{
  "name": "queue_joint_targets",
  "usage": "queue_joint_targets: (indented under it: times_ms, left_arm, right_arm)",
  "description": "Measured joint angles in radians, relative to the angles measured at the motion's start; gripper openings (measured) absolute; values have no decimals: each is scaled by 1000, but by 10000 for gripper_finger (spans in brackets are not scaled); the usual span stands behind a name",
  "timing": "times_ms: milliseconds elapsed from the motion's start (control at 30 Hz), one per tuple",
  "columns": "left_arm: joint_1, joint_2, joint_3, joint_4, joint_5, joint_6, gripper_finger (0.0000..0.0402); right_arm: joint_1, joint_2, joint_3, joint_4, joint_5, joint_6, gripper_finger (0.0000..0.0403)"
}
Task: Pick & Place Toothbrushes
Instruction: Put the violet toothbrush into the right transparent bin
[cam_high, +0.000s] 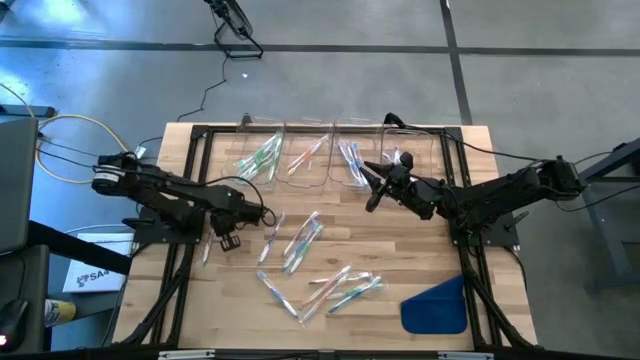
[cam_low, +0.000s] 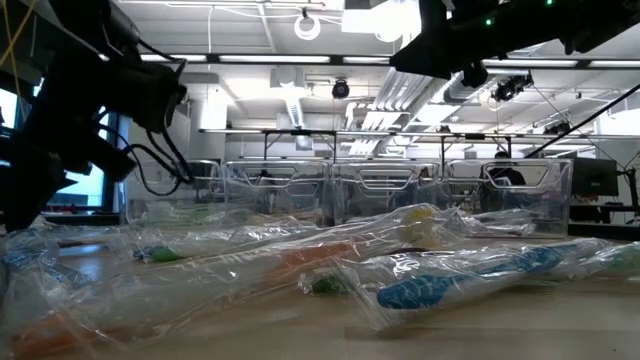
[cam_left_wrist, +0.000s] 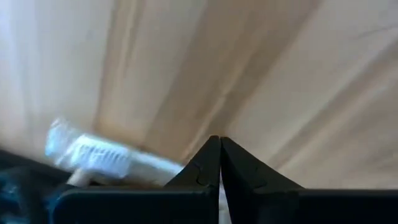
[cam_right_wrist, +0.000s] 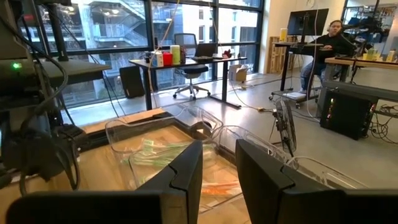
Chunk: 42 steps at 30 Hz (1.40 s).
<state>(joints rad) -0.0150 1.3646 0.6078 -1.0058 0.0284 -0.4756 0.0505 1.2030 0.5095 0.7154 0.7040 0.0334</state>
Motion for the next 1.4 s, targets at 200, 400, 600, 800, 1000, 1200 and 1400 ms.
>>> queue_joint_targets:
  times_ms: [200,400,600,800,1000,1200,1400]
  left_arm:
    - [-6,-39,0,-63,126,-20,5]
    - [-63,-38,1,-52,230,-74,5]
    - [-152,-38,1,-55,258,-134,5]
    - [-258,-38,2,-54,254,-185,5]
    - [-417,-38,2,-54,249,-200,5]
    - [-553,-38,2,-54,153,-299,5]
    - [-603,-38,2,-58,171,-359,5]
  right_arm:
    - [0,0,0,3,0,0,90]
    - [0,0,0,-8,0,0,90]
    - [0,0,0,-8,0,-1,90]
    - [0,0,0,-9,-1,-3,90]
    - [0,0,0,-9,-1,-3,90]
    - [0,0,0,-9,-4,-3,90]
    - [0,0,1,-9,-40,-3,90]
